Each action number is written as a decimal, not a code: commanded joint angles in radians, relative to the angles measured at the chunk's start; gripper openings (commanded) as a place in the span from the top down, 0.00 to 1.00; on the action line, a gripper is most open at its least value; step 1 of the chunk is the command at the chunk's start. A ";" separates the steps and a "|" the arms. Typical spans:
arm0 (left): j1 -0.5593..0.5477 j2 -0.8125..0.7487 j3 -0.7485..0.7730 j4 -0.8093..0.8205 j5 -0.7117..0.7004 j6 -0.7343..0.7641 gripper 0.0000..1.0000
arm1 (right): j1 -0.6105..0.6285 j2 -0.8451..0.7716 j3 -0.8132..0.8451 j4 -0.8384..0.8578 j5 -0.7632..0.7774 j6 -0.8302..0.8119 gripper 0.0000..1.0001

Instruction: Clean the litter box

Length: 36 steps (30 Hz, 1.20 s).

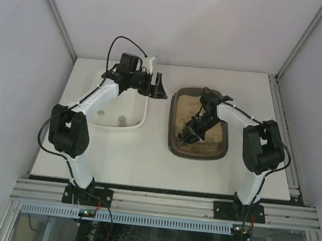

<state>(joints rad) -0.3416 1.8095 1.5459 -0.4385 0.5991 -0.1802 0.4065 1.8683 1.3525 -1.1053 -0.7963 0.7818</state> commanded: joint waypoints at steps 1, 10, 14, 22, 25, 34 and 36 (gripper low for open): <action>0.009 -0.088 0.001 -0.038 0.034 0.062 0.13 | 0.017 -0.056 -0.100 0.342 -0.041 0.067 1.00; 0.031 -0.149 0.014 -0.201 -0.003 0.186 0.13 | 0.009 -0.210 -0.241 0.532 -0.033 0.075 1.00; 0.036 -0.189 0.003 -0.262 -0.034 0.226 0.13 | -0.019 -0.289 -0.385 0.675 -0.038 0.102 1.00; 0.047 -0.263 -0.074 -0.335 -0.056 0.277 0.14 | -0.106 -0.488 -0.706 0.969 -0.063 0.177 1.00; 0.047 -0.280 -0.079 -0.384 -0.088 0.339 0.13 | -0.126 -0.538 -0.747 0.973 -0.052 0.147 1.00; 0.052 -0.398 -0.115 -0.498 -0.189 0.456 0.14 | -0.173 -0.599 -0.826 1.050 -0.049 0.114 1.00; 0.051 -0.447 -0.159 -0.475 -0.208 0.457 0.14 | -0.207 -0.580 -0.794 0.974 -0.063 0.108 1.00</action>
<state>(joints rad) -0.2977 1.4853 1.4445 -0.9077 0.4423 0.2214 0.2489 1.2793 0.5243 -0.1261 -0.8417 0.9215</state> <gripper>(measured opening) 0.865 0.147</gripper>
